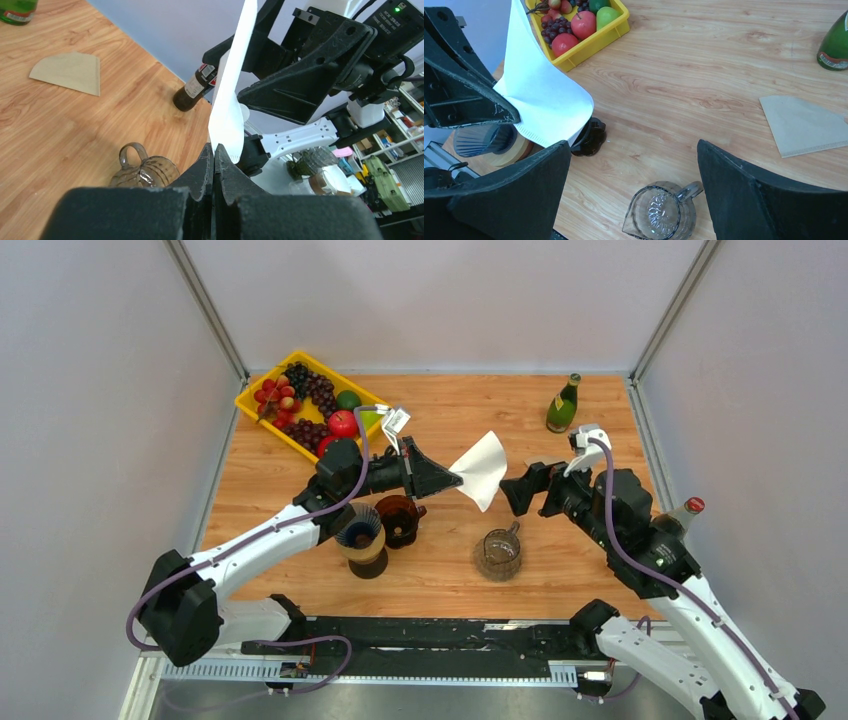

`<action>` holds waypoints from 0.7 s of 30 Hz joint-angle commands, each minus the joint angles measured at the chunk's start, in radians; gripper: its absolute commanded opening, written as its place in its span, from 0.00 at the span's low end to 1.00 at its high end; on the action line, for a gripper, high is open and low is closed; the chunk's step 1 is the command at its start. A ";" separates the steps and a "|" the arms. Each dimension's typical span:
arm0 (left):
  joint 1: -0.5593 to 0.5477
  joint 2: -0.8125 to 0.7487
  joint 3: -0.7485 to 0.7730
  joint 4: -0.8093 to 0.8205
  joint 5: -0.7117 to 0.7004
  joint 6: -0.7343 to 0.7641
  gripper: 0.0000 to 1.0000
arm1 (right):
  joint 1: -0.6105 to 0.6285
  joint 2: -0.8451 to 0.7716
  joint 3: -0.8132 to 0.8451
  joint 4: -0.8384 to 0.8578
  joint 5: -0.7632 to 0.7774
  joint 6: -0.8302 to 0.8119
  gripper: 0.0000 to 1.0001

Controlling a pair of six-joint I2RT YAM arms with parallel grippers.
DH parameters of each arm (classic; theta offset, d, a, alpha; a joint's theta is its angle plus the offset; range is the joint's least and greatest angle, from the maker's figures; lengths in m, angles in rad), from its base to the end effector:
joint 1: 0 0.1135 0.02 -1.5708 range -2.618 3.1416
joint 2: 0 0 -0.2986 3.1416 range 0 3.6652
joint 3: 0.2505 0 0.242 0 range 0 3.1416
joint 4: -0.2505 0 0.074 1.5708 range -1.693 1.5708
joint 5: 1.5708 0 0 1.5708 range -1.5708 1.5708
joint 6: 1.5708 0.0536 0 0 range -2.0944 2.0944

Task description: Place the coffee filter in the dripper

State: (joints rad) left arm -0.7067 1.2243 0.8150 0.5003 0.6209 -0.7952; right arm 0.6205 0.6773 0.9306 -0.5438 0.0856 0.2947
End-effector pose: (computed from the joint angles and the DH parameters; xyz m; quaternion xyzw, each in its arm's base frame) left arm 0.1886 -0.2021 0.3668 0.1970 0.6513 -0.6304 0.3736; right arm 0.1014 0.0668 0.3810 -0.1047 0.7948 0.2329 0.5505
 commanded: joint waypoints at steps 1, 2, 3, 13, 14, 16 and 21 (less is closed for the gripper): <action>-0.004 0.003 0.024 0.065 0.040 -0.018 0.00 | 0.001 0.017 0.017 0.082 0.017 0.043 1.00; -0.004 0.001 0.023 0.069 0.043 -0.021 0.00 | 0.001 0.021 0.015 0.089 0.018 0.045 1.00; -0.004 0.001 0.022 0.071 0.045 -0.023 0.00 | 0.001 0.023 0.012 0.094 0.018 0.049 1.00; -0.003 -0.007 0.018 0.089 0.060 -0.034 0.00 | 0.001 0.046 -0.006 0.106 0.031 0.056 1.00; -0.003 -0.008 0.017 0.087 0.056 -0.032 0.00 | 0.001 0.043 -0.008 0.104 0.039 0.053 1.00; -0.004 -0.015 0.017 0.064 0.043 -0.014 0.00 | 0.001 0.025 -0.009 0.096 0.063 0.047 1.00; -0.004 -0.031 0.024 -0.050 -0.005 0.103 0.00 | 0.000 -0.035 -0.011 0.044 0.209 0.029 1.00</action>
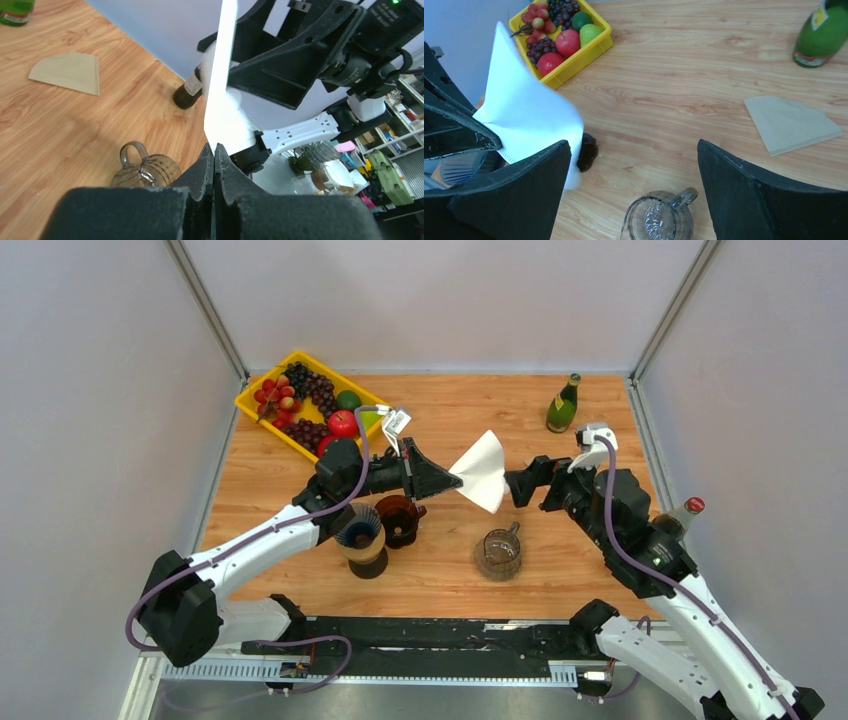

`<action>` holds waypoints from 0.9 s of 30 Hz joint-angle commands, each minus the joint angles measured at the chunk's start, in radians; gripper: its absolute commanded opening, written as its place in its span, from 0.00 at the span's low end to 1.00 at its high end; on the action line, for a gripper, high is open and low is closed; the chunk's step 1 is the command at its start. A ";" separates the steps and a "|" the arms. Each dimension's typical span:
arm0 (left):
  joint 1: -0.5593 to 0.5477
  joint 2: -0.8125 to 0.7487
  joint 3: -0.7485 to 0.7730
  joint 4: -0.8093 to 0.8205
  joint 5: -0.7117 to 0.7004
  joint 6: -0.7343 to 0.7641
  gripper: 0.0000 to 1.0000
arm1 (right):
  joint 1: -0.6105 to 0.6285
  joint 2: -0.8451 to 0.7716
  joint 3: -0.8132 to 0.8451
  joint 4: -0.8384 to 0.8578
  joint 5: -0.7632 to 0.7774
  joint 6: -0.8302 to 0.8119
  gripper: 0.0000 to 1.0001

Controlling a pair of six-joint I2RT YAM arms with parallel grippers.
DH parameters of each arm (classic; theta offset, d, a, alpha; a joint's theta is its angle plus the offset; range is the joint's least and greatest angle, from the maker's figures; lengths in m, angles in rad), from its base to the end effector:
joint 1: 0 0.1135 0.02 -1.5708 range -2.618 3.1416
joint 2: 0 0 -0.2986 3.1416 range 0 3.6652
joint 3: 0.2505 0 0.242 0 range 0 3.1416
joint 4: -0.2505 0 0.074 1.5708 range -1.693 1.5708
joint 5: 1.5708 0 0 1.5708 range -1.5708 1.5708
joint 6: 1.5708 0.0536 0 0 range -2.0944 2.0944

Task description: Place the coffee filter in the dripper

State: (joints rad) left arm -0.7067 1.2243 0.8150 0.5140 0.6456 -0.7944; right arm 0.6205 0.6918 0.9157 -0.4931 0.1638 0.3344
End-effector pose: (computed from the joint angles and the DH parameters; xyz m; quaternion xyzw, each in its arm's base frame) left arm 0.1872 -0.2023 0.3683 0.2077 0.6443 -0.6359 0.3706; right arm 0.1089 0.0671 0.3808 -0.0640 0.7919 0.2196 0.5662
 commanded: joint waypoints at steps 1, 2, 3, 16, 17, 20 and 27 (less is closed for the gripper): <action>-0.004 -0.031 0.027 -0.075 -0.034 0.114 0.00 | 0.002 -0.056 0.006 -0.017 0.162 -0.013 1.00; -0.004 -0.031 0.028 -0.090 -0.035 0.130 0.00 | 0.002 -0.060 0.007 -0.020 0.187 -0.014 1.00; -0.004 -0.031 0.028 -0.094 -0.028 0.139 0.00 | 0.001 -0.060 0.008 -0.022 0.204 -0.018 1.00; -0.003 -0.043 0.026 -0.118 0.023 0.194 0.00 | 0.001 0.024 0.077 0.066 0.003 -0.099 1.00; -0.003 -0.043 0.028 -0.120 0.022 0.196 0.00 | 0.002 0.021 0.077 0.074 -0.010 -0.104 1.00; -0.004 -0.041 0.028 -0.121 0.027 0.198 0.00 | 0.001 0.008 0.071 0.099 -0.037 -0.117 1.00; -0.004 -0.031 0.034 -0.118 0.035 0.196 0.00 | 0.001 0.002 0.068 0.112 -0.092 -0.124 1.00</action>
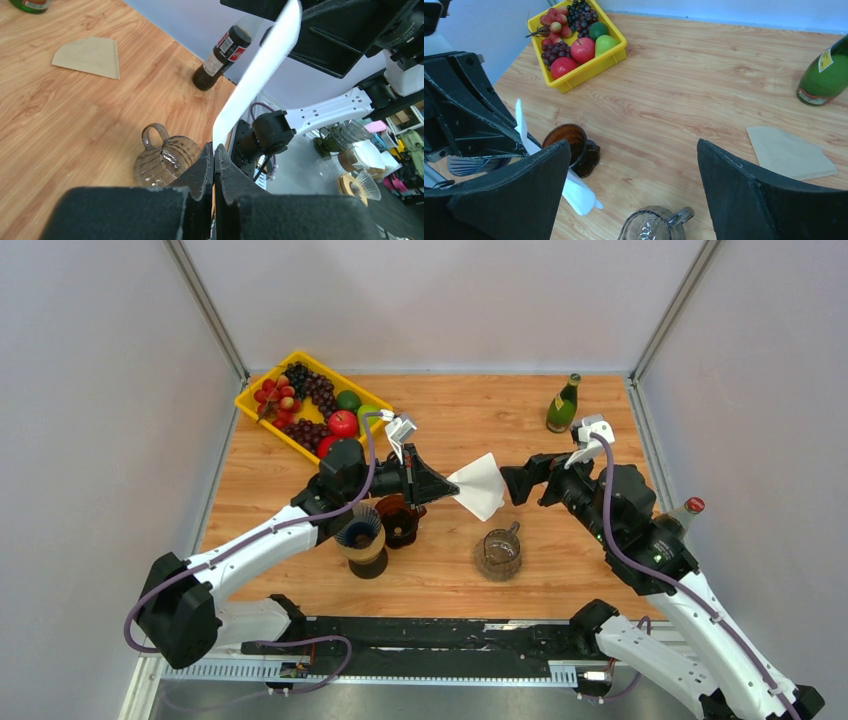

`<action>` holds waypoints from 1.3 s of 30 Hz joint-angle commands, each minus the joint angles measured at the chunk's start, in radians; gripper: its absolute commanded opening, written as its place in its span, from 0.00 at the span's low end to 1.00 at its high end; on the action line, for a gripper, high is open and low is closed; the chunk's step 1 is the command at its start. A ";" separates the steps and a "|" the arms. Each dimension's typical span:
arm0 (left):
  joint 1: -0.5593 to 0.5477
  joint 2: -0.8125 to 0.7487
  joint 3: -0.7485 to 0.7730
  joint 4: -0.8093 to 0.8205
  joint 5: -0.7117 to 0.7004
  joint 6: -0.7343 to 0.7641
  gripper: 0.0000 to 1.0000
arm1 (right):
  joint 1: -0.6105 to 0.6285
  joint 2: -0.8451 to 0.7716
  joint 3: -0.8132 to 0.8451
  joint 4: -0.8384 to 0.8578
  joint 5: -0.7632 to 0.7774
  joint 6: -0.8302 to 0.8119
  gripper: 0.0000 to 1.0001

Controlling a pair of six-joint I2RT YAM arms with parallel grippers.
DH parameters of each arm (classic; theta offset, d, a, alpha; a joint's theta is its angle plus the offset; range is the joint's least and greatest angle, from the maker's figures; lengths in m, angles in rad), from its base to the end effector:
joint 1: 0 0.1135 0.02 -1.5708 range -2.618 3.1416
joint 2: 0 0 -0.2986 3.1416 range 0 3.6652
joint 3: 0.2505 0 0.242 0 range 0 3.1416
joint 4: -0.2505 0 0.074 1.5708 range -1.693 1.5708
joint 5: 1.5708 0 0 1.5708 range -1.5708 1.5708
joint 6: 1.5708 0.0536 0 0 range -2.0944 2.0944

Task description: Place the coffee filter in the dripper

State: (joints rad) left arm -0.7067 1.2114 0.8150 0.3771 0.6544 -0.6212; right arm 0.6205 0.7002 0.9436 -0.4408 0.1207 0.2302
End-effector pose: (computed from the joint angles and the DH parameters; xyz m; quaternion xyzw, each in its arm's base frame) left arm 0.1848 -0.2007 0.3556 0.2537 0.6658 -0.5893 0.3808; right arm 0.1091 0.0700 0.3957 -0.1122 0.7647 0.2186 0.5957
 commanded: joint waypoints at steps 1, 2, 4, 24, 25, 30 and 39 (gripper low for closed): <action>-0.004 -0.017 0.036 0.019 0.025 0.023 0.00 | 0.001 -0.004 0.040 0.059 -0.053 -0.019 1.00; -0.003 -0.017 0.037 0.018 0.023 0.021 0.00 | 0.001 -0.004 0.040 0.059 -0.058 -0.020 1.00; -0.003 -0.014 0.039 0.016 0.019 0.017 0.00 | 0.001 -0.006 0.041 0.060 -0.071 -0.022 1.00; -0.003 0.009 0.051 0.075 0.157 -0.006 0.00 | 0.001 0.082 0.031 0.072 -0.308 -0.057 1.00; -0.004 0.010 0.050 0.084 0.165 -0.007 0.00 | 0.001 0.088 0.031 0.073 -0.322 -0.057 1.00; -0.004 0.014 0.044 0.123 0.217 -0.010 0.00 | 0.001 0.091 0.026 0.074 -0.309 -0.052 1.00; -0.004 -0.006 0.029 0.117 0.199 0.009 0.00 | 0.001 -0.063 0.007 0.051 0.016 -0.043 1.00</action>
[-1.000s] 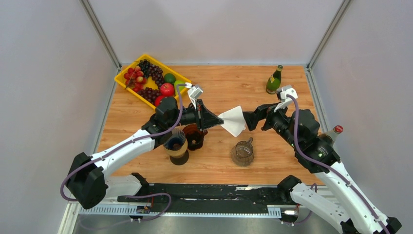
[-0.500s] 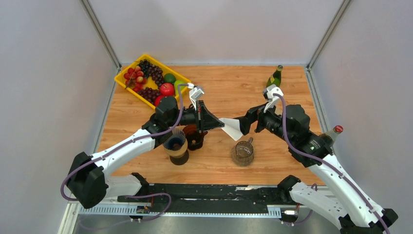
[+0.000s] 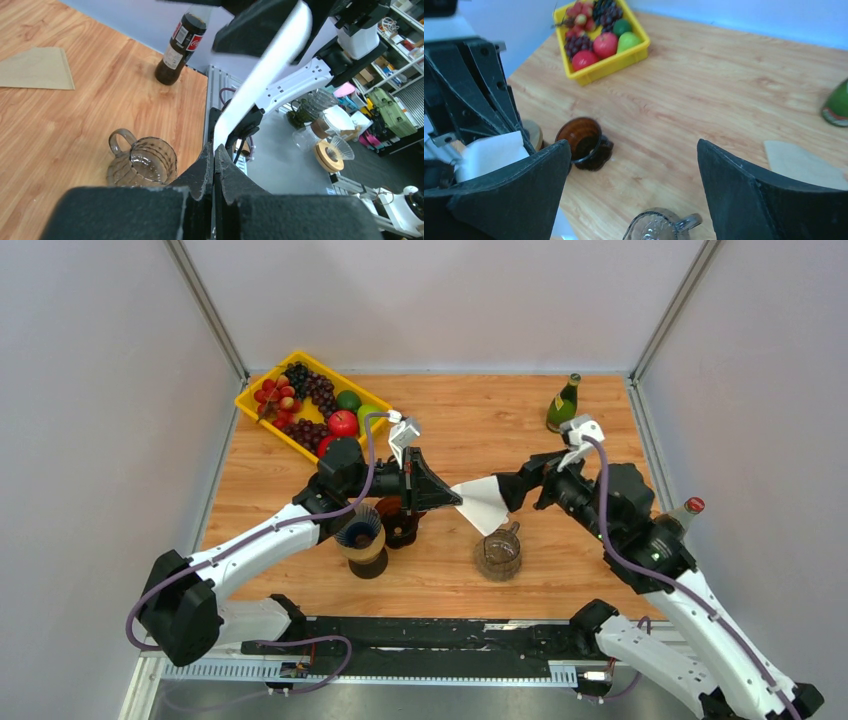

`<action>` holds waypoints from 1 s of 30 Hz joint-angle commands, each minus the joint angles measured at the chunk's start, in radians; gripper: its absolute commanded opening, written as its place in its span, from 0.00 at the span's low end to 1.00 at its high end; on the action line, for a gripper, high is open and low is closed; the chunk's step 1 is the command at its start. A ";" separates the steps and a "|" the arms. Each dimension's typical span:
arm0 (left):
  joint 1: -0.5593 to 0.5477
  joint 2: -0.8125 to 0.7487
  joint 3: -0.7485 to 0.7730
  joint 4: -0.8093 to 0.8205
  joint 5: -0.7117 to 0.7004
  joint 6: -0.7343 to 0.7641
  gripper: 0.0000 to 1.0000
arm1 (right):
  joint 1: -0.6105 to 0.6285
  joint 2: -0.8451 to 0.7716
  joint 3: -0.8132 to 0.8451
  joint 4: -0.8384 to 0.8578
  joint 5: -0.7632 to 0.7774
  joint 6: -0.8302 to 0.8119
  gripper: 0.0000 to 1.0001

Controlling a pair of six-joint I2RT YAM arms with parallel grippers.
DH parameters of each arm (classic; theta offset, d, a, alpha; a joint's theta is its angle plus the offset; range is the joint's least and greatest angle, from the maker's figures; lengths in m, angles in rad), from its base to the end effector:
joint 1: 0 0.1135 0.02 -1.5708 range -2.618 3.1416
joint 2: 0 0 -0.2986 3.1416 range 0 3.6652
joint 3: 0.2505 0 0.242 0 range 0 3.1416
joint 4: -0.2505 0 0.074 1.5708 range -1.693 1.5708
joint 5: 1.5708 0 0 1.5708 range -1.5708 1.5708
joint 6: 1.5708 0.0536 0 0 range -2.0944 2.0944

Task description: Place the coffee filter in the dripper

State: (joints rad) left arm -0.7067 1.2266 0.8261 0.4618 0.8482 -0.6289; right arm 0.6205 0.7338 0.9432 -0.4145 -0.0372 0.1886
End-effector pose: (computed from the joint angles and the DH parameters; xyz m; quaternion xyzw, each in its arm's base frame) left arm 0.1775 -0.2044 0.3651 0.3238 0.6123 -0.6325 0.3467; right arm 0.1127 0.0830 0.3949 -0.1777 0.7551 0.2616 0.5743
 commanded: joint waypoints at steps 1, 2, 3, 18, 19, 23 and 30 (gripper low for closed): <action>-0.004 -0.021 0.018 0.028 0.002 0.018 0.00 | 0.001 -0.116 0.008 0.014 0.193 -0.002 1.00; -0.004 -0.021 0.018 0.026 -0.003 0.018 0.00 | 0.001 -0.132 0.009 0.002 0.199 -0.006 1.00; -0.004 -0.021 0.018 0.023 -0.006 0.018 0.00 | 0.001 -0.147 0.011 -0.009 0.195 -0.011 1.00; -0.004 -0.026 0.018 0.015 -0.020 0.018 0.00 | 0.001 -0.143 0.026 -0.084 -0.077 -0.069 1.00; -0.004 -0.027 0.018 0.013 -0.020 0.019 0.00 | 0.001 -0.141 0.027 -0.084 -0.080 -0.068 1.00; -0.003 -0.025 0.018 0.009 -0.024 0.020 0.00 | 0.001 -0.136 0.025 -0.085 -0.095 -0.068 1.00; -0.004 -0.024 0.020 0.001 -0.030 0.030 0.00 | 0.001 -0.155 0.026 -0.094 -0.018 -0.060 1.00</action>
State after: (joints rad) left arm -0.7067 1.2255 0.8261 0.4522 0.8276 -0.6235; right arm 0.6205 0.5995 0.9436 -0.5171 -0.1066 0.1356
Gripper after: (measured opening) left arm 0.008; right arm 0.997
